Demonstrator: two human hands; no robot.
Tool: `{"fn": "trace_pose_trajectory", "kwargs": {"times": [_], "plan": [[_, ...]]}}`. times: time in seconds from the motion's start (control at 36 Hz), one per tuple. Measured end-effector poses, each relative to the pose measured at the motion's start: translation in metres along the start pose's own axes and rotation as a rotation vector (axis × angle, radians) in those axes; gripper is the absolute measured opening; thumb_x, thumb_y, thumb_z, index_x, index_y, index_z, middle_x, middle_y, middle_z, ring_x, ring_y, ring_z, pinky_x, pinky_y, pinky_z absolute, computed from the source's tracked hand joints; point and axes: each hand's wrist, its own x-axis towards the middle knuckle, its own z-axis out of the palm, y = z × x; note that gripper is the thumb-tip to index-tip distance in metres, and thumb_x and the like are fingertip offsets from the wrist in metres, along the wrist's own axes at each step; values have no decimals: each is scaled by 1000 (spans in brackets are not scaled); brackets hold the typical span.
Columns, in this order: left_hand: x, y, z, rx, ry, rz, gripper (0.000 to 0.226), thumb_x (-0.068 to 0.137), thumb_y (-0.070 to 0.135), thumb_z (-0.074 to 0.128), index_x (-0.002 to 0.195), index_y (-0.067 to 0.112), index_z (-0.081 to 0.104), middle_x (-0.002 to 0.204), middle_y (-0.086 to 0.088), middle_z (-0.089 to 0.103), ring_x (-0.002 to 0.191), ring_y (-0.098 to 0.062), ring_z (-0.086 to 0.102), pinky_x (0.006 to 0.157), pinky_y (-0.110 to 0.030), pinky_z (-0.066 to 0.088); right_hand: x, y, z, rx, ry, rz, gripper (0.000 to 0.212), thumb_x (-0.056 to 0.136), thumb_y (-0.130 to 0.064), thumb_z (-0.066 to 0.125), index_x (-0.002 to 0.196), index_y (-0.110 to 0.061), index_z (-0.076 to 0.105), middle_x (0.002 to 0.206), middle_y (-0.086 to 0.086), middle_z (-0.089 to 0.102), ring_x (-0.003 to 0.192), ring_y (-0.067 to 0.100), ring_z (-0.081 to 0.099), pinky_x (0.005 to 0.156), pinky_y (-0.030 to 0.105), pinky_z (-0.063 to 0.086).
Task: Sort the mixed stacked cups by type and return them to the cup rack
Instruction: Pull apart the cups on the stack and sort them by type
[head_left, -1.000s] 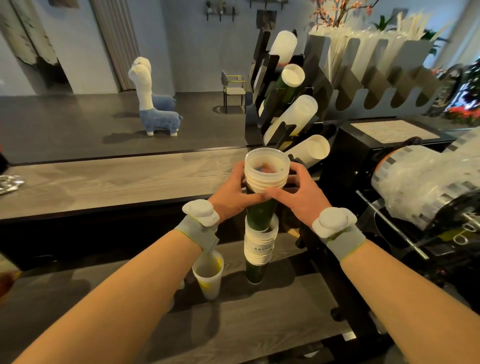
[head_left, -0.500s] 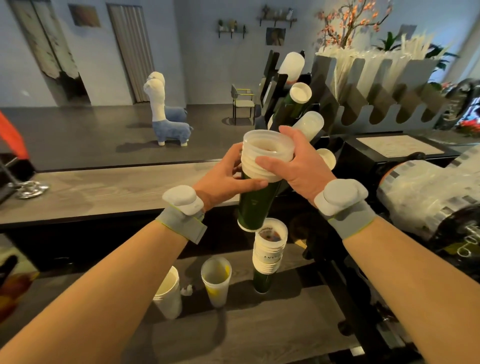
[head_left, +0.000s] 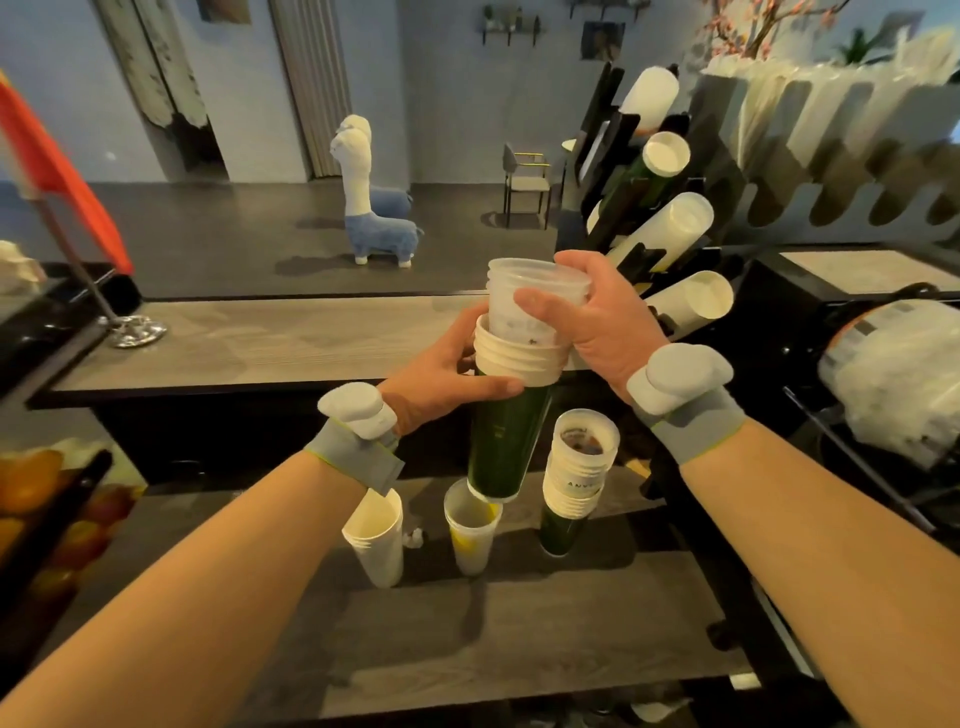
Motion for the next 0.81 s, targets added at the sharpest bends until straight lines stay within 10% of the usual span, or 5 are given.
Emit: {"fn": "trace_pose_trajectory", "kwargs": {"times": [0.5,0.81], "plan": [[-59,-64,-49,68,120,-167,96,64,40,88,141,48,31,137,8,51,130,-19,49,113,-50,37,-10,-18,-6,148,200,-51,71,83,-44,70,139,-11,41,122,2,59,106,8,62,79,21,55],[-80,-78,-88,-28,366,-76,98,68,32,87,145,30,27,136,3,49,127,-16,50,109,-42,43,-70,46,51,-69,-74,166,82,76,-37,79,142,-21,34,121,-7,53,104,5,57,69,10,47]]}}
